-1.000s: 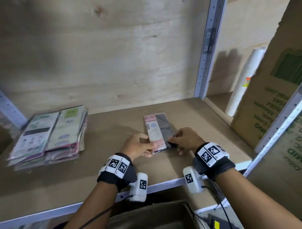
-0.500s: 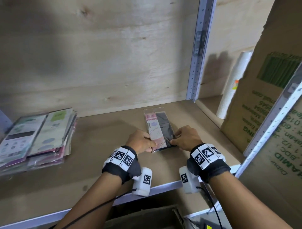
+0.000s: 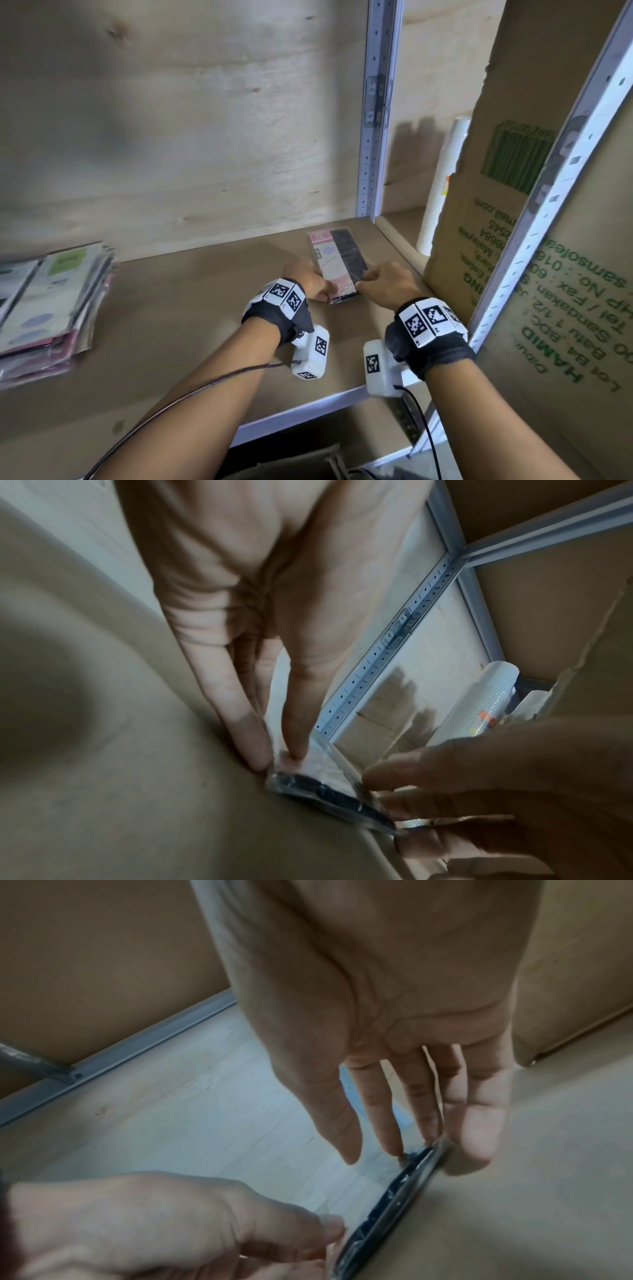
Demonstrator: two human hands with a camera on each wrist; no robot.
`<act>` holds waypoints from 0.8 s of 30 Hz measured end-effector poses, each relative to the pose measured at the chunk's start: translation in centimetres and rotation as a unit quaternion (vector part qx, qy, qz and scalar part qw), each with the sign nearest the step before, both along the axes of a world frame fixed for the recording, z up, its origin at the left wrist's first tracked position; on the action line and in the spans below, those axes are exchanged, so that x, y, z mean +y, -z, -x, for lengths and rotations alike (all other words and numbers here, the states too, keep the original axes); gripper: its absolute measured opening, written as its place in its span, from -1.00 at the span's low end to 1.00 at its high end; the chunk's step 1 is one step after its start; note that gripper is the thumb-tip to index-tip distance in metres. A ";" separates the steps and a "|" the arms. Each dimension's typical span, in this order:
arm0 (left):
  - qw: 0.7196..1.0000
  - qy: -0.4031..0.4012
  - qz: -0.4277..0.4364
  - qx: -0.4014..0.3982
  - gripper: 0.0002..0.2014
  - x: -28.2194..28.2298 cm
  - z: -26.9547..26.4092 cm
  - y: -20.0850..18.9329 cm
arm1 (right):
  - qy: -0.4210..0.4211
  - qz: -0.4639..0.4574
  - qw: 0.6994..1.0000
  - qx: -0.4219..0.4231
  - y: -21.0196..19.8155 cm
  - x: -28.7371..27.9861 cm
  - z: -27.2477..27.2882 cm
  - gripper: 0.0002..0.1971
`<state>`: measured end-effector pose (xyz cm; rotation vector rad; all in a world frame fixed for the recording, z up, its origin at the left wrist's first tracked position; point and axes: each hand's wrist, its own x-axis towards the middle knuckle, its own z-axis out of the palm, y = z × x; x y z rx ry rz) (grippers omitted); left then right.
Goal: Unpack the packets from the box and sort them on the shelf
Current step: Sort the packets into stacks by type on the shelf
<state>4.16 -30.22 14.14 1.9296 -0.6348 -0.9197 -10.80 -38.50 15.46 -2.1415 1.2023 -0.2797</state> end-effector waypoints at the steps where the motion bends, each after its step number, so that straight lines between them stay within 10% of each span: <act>1: 1.000 0.002 -0.002 0.003 -0.57 -0.4 0.0 0.1 | 0.003 0.001 1.000 0.002 0.0 -0.3 0.1 -0.70; 12: 0.999 -0.015 0.022 -0.035 -0.57 0.4 -1.5 -0.6 | 0.020 0.017 1.000 -0.004 -0.7 -0.5 0.8 -0.71; 24: 0.962 -0.218 0.149 -0.064 -0.81 22.2 -10.3 -3.0 | -0.150 -0.069 0.976 -0.144 -2.1 9.5 -4.6 -0.88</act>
